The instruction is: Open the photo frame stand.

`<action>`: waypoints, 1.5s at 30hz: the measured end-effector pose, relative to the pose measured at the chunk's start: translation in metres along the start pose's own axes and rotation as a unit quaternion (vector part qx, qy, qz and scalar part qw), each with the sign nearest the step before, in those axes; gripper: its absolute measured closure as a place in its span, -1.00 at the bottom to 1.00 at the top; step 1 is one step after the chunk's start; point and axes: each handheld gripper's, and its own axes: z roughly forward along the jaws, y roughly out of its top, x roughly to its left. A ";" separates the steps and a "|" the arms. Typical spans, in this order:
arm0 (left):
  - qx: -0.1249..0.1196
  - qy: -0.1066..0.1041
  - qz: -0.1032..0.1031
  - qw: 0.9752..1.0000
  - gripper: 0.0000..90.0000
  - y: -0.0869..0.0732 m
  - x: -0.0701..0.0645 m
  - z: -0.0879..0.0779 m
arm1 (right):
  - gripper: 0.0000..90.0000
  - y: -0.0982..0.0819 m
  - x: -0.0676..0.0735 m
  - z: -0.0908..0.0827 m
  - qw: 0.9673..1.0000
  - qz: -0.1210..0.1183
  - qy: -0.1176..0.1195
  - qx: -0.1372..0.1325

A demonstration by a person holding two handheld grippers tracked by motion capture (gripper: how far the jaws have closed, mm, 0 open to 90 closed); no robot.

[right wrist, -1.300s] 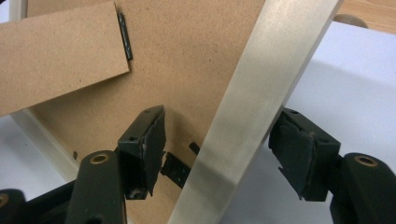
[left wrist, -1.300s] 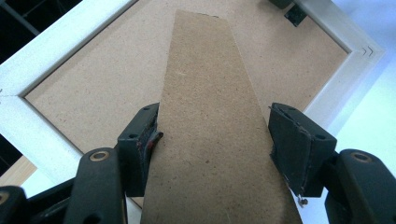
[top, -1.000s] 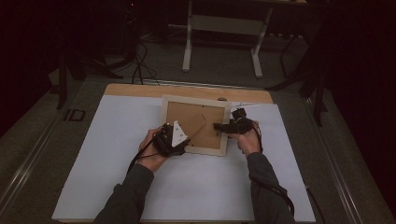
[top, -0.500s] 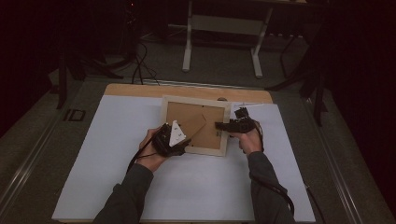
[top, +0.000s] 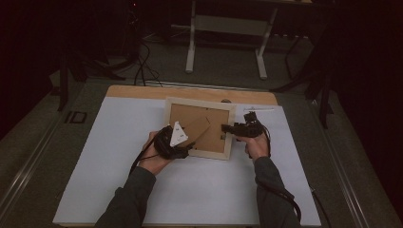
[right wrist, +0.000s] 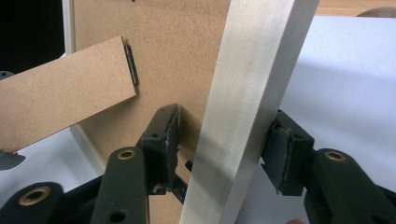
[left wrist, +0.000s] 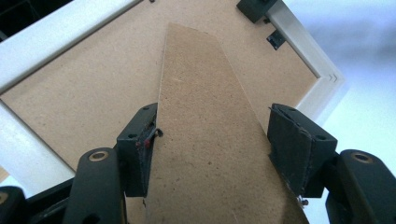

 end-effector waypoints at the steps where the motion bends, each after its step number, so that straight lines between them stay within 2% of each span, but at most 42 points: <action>1: 0.000 -0.001 -0.001 1.000 -0.15 0.000 0.000 0.000 | 0.12 0.000 0.000 0.000 1.000 0.000 0.001 -0.001; 8: 0.009 -0.011 -0.008 1.000 -0.16 -0.001 0.001 0.000 | 0.17 -0.001 0.000 -0.004 1.000 -0.003 0.007 -0.005; 13: 0.011 -0.026 -0.023 0.999 -0.16 -0.002 0.004 0.000 | 0.20 -0.001 0.000 -0.006 1.000 -0.007 0.006 -0.005; 15: 0.017 -0.031 -0.022 0.999 -0.17 -0.002 0.005 0.000 | 0.20 -0.001 0.001 -0.006 1.000 -0.010 0.006 -0.006; 20: 0.023 -0.049 -0.039 0.998 -0.19 -0.003 0.009 -0.001 | 0.22 0.000 0.003 -0.008 1.000 -0.013 0.004 -0.007; 24: 0.014 -0.077 -0.072 0.994 -0.20 -0.005 0.015 -0.002 | 0.25 -0.001 0.004 -0.010 1.000 -0.016 0.004 -0.008; 26: 0.008 -0.094 -0.091 0.991 -0.20 -0.006 0.018 -0.002 | 0.26 -0.001 0.004 -0.011 1.000 -0.016 0.004 -0.009; 30: -0.002 -0.127 -0.130 0.983 -0.12 -0.009 0.027 -0.004 | 0.28 -0.002 0.004 -0.013 1.000 -0.021 0.004 -0.011; 33: -0.007 -0.141 -0.157 0.978 0.00 -0.011 0.031 -0.004 | 0.28 -0.003 0.005 -0.014 1.000 -0.026 0.006 -0.013; 37: 0.003 -0.135 -0.170 0.976 0.16 -0.012 0.034 -0.003 | 0.29 -0.003 0.006 -0.015 0.999 -0.031 0.005 -0.015; 42: 0.027 -0.121 -0.173 0.977 0.32 -0.012 0.035 -0.001 | 0.31 -0.003 0.008 -0.017 0.999 -0.039 0.000 -0.016; 43: 0.030 -0.123 -0.173 0.977 0.33 -0.012 0.035 0.000 | 0.31 -0.003 0.009 -0.018 0.999 -0.041 0.000 -0.015; 45: 0.033 -0.137 -0.182 0.973 0.29 -0.013 0.036 0.001 | 0.32 -0.002 0.010 -0.018 0.999 -0.048 -0.002 -0.016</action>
